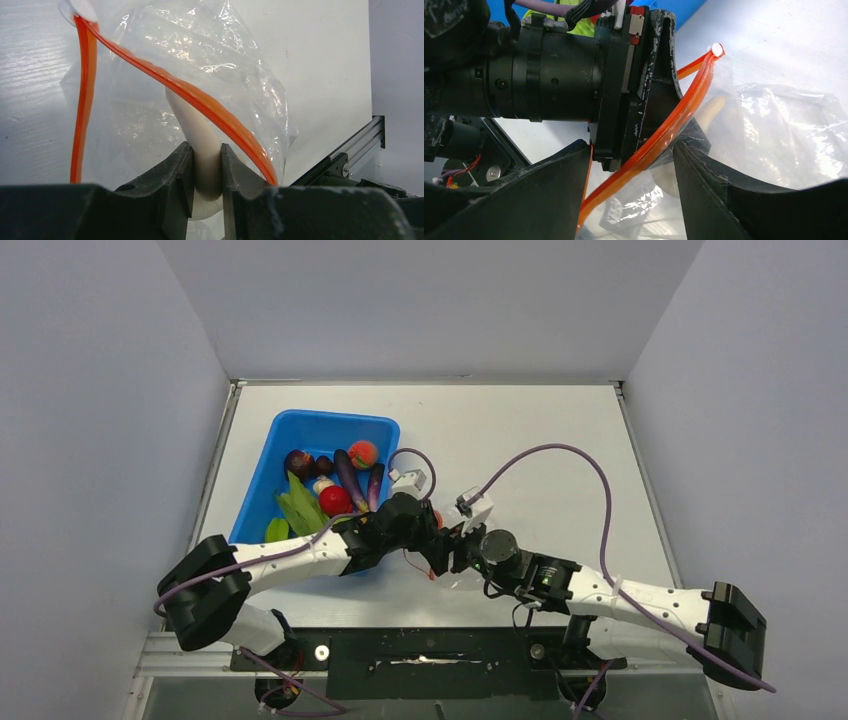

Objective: Open the zip-top bag and remove the fake food
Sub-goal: Pick up the fake vegetable from the zipper food storage bag.

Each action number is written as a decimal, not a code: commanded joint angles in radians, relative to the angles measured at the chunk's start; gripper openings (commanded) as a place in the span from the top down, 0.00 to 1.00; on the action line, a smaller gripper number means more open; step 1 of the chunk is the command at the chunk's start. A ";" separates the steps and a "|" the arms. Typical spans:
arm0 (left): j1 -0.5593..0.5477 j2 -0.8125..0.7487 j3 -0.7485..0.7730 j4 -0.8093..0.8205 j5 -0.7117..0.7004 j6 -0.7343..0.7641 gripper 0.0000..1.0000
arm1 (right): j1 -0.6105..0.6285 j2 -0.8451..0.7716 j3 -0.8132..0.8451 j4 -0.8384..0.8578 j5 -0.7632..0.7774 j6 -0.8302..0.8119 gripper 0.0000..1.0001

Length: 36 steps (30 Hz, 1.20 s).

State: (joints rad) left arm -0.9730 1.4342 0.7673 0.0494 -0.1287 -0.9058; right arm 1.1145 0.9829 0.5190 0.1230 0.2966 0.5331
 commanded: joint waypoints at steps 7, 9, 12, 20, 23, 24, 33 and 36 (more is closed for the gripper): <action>0.003 -0.060 0.005 0.036 -0.026 -0.003 0.99 | 0.004 0.043 0.100 -0.134 0.039 0.039 0.50; 0.003 -0.063 0.006 0.031 -0.029 -0.003 0.99 | 0.005 0.035 0.104 -0.167 0.060 0.041 0.56; 0.003 -0.065 0.005 0.030 -0.035 -0.003 0.99 | 0.004 0.024 0.113 -0.219 0.098 0.063 0.60; 0.005 -0.063 0.014 0.018 -0.045 0.002 0.99 | 0.003 0.034 0.121 -0.257 0.029 0.039 0.63; 0.005 -0.063 0.014 0.014 -0.047 0.002 0.99 | 0.002 0.041 0.127 -0.270 0.009 0.023 0.52; 0.005 -0.061 0.014 0.014 -0.048 0.001 0.99 | 0.002 0.043 0.130 -0.276 0.007 0.022 0.50; 0.005 -0.060 0.019 0.005 -0.048 0.003 0.99 | -0.008 0.026 0.129 -0.267 -0.028 0.013 0.56; 0.006 -0.062 0.022 0.002 -0.049 0.006 0.99 | -0.016 0.015 0.122 -0.280 -0.015 0.023 0.63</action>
State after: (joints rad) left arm -0.9714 1.4120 0.7635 0.0265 -0.1585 -0.9085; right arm 1.1110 1.0264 0.6193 -0.1665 0.2687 0.5571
